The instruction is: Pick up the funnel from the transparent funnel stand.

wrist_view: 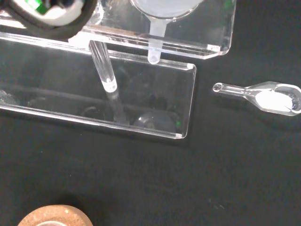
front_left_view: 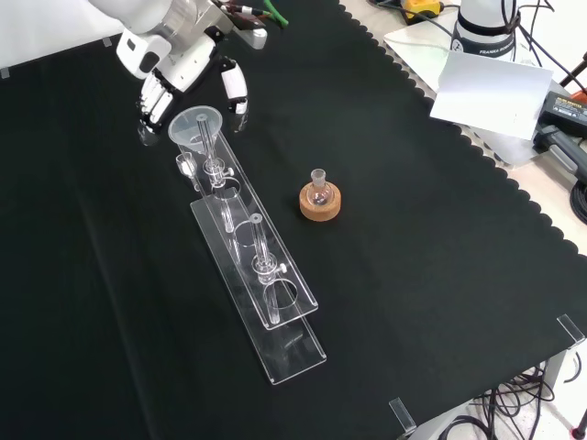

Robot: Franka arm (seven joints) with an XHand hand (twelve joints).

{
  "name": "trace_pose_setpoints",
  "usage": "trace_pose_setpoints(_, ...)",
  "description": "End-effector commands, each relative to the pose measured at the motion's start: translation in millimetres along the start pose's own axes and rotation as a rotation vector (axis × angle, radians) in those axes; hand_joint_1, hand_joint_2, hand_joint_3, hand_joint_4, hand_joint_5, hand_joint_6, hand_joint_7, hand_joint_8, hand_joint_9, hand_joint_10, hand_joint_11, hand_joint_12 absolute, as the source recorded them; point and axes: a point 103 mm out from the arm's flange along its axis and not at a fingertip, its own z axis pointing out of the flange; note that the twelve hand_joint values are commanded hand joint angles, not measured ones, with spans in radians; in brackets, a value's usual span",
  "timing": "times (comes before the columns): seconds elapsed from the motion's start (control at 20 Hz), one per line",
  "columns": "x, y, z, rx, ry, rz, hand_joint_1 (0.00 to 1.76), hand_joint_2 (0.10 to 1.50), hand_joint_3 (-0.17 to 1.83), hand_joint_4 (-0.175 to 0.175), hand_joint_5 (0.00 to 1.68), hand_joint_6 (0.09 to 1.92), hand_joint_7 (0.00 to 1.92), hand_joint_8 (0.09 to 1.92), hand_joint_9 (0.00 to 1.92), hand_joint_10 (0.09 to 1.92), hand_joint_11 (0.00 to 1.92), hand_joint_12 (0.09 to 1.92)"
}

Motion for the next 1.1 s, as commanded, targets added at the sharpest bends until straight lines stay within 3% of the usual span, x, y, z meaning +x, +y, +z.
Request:
trace_pose_setpoints(0.05,-2.9,3.3,6.7,0.062,0.007,-0.011,0.75,0.59,0.47,-0.044,0.19,0.09,0.00,0.62,0.20,0.88,0.33,1.50)
trace_pose_setpoints(0.35,-3.9,0.4,9.1,0.067,0.003,-0.008,0.73,0.59,0.48,-0.051,0.24,0.09,0.01,0.72,0.28,0.84,0.37,1.49)
trace_pose_setpoints(0.65,1.0,0.6,12.7,0.074,-0.033,0.002,0.72,0.60,0.49,-0.060,0.36,0.09,0.24,0.75,0.38,0.76,0.39,1.47)
trace_pose_setpoints(1.1,5.6,-17.1,-0.3,-0.133,-0.137,0.071,0.77,0.69,0.48,-0.042,0.60,0.10,0.42,0.71,0.57,0.63,0.48,1.41)
